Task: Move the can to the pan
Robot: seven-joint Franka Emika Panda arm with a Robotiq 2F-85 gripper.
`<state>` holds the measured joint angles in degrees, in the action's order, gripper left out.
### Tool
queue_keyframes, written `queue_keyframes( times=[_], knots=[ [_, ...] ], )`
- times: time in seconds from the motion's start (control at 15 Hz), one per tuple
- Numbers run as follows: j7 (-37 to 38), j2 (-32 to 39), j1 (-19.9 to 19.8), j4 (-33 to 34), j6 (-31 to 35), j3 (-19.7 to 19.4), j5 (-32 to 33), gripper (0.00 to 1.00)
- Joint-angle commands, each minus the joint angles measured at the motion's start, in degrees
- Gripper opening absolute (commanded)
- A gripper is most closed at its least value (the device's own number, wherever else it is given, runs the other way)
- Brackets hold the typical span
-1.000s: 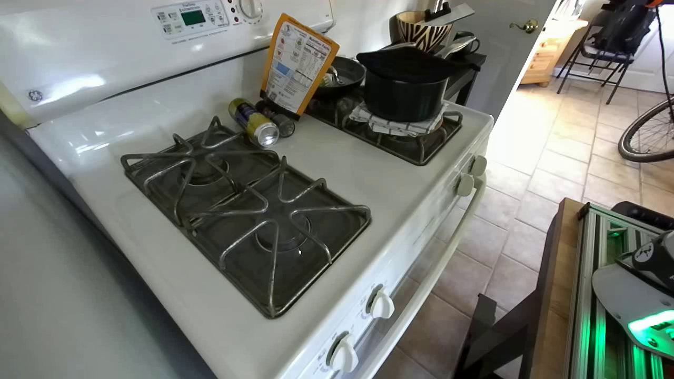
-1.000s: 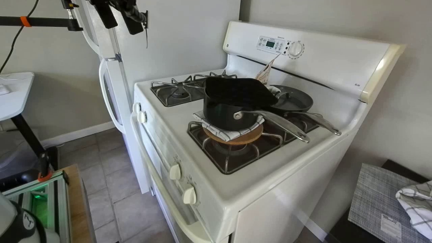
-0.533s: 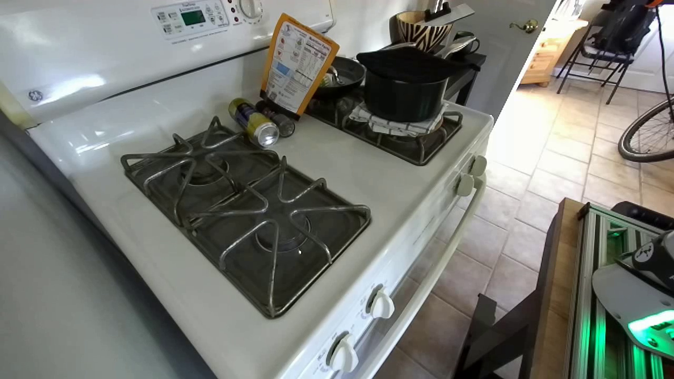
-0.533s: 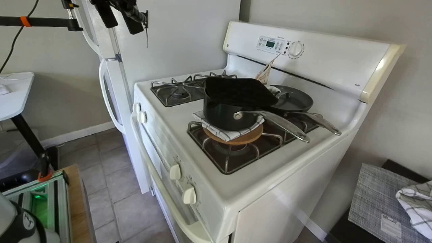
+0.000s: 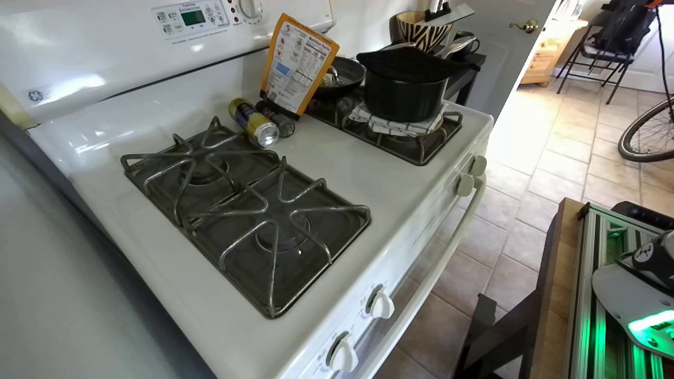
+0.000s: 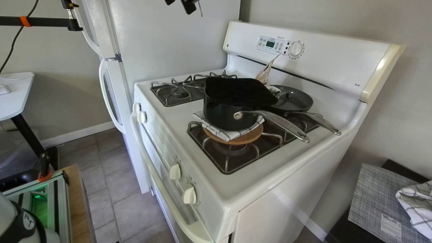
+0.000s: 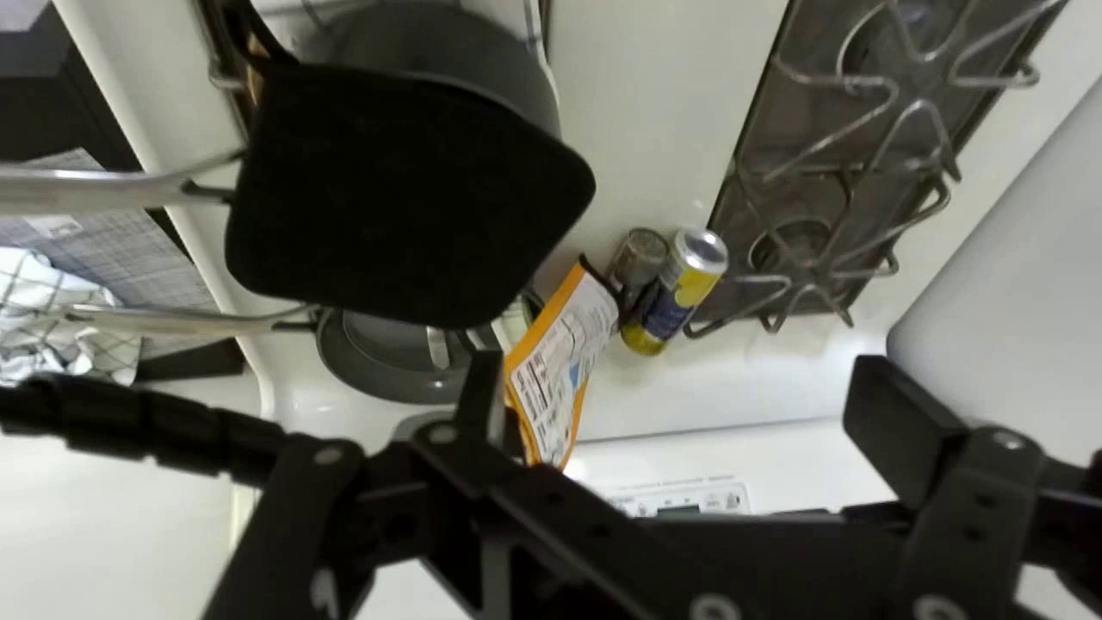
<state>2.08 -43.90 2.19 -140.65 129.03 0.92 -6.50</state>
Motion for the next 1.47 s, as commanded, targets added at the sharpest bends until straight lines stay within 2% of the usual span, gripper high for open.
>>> queue_keyframes(
  times=[0.0,0.2,0.33,0.4,0.53,0.8,0.87,1.0,1.13,1.4],
  knots=[
    [5.70,13.95,-1.31,7.16,9.81,3.68,0.22,1.00],
    [12.56,25.07,-2.90,13.39,17.12,7.25,1.74,1.00],
    [14.00,29.90,-1.89,17.59,16.27,7.20,0.93,1.00],
    [10.83,24.81,-1.22,12.64,16.24,5.98,1.17,1.00],
    [11.75,29.29,-1.00,16.25,16.25,6.18,1.11,1.00],
    [12.25,30.41,-1.00,17.82,16.24,6.14,1.09,1.00],
    [16.13,32.05,-1.58,19.16,15.30,6.83,1.51,1.00],
    [18.37,36.53,-1.41,22.65,14.13,7.04,0.83,1.00],
    [21.40,41.88,-1.80,27.44,11.88,7.80,4.69,1.00],
    [20.35,54.48,1.20,40.97,-0.23,6.75,4.99,1.00]
  ],
)
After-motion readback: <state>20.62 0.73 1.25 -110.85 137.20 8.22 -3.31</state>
